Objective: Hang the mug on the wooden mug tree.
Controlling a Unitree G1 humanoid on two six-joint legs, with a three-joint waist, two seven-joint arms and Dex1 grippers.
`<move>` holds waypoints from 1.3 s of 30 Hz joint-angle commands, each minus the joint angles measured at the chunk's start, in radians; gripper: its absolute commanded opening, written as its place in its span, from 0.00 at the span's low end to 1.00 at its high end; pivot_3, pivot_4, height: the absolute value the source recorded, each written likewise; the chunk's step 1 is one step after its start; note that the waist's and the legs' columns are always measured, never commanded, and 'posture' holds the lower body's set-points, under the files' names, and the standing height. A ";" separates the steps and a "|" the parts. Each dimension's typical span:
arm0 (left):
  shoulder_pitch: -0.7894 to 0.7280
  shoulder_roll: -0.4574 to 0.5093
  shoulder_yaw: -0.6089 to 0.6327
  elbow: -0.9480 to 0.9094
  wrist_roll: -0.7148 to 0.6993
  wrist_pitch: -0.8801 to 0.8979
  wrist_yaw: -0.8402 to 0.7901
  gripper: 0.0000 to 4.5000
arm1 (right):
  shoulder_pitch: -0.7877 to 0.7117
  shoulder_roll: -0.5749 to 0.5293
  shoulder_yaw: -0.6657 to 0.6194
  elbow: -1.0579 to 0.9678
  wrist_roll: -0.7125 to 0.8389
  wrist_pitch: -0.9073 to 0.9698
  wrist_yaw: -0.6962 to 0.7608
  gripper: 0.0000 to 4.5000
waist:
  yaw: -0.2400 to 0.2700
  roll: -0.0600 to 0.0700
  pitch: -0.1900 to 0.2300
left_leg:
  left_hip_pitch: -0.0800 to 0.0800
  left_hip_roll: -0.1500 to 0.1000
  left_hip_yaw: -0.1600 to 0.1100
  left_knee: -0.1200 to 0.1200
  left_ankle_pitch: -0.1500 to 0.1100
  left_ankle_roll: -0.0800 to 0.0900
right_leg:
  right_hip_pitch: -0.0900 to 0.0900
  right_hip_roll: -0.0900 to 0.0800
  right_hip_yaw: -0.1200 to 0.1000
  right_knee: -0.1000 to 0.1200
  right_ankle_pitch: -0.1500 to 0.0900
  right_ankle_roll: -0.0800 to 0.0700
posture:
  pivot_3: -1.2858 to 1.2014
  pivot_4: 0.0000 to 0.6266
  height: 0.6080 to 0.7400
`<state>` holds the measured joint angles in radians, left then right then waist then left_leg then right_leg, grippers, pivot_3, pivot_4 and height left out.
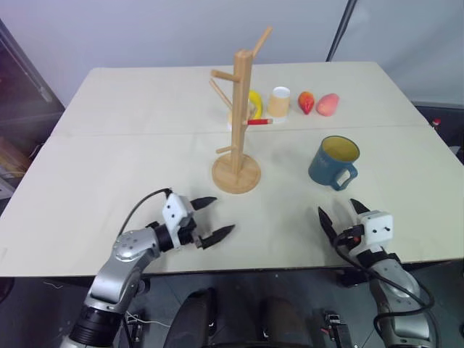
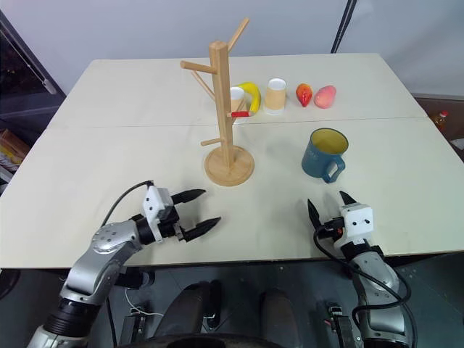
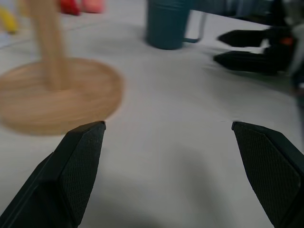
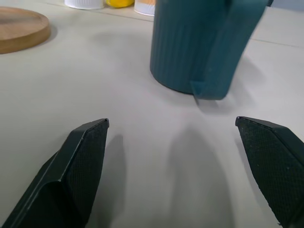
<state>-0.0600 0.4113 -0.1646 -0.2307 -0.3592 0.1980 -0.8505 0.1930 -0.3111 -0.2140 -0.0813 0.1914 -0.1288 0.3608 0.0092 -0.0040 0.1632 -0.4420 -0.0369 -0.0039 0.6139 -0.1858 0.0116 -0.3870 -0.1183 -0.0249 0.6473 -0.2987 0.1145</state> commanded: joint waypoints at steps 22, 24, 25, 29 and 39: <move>-0.038 -0.018 -0.048 -0.030 0.022 -0.022 -0.023 1.00 | -0.202 0.073 -0.062 0.052 -0.152 0.046 -0.364 0.98 | -0.003 0.000 0.000 | 0.000 -0.001 0.000 0.000 0.000 0.001 | 0.000 0.002 -0.001 0.001 0.001 0.001 | 0.52 0.24 1.00; -0.034 -0.019 -0.048 -0.032 0.020 -0.024 -0.021 1.00 | -0.210 0.073 -0.065 0.059 -0.157 0.052 -0.375 0.98 | -0.003 0.000 0.000 | 0.000 -0.001 0.000 0.000 0.000 0.001 | 0.000 0.002 -0.001 0.001 0.001 0.001 | 0.52 0.24 1.00; -0.032 -0.019 -0.049 -0.033 0.020 -0.025 -0.020 1.00 | -0.212 0.075 -0.065 0.061 -0.160 0.055 -0.380 0.98 | -0.003 0.000 0.000 | 0.000 -0.001 0.000 0.000 0.000 0.001 | 0.000 0.002 -0.001 0.001 0.001 0.002 | 0.52 0.24 1.00; -0.031 -0.021 -0.051 -0.031 0.020 -0.030 -0.019 1.00 | -0.235 0.076 -0.071 0.073 -0.169 0.074 -0.410 0.98 | -0.002 0.000 0.000 | 0.000 -0.001 0.000 0.000 0.000 0.001 | 0.000 0.002 -0.002 0.001 0.001 0.002 | 0.52 0.24 1.00; -0.032 -0.028 -0.057 -0.026 0.026 -0.037 -0.016 1.00 | -0.298 0.094 -0.078 0.093 -0.146 0.130 -0.435 0.98 | -0.004 0.000 0.000 | 0.000 -0.001 0.000 0.000 0.000 0.001 | 0.000 0.004 -0.002 0.002 0.002 0.004 | 0.52 0.24 1.00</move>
<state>-0.0914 0.3884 -0.2209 -0.2308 -0.3351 0.1817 -0.8680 -0.0904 -0.2206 -0.2809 0.0238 0.0321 0.0058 -0.0701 0.0053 -0.0039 0.1633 -0.4420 -0.0375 -0.0038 0.6144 -0.1853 0.0122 -0.3870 -0.1142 -0.0268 0.6491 -0.2969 0.1184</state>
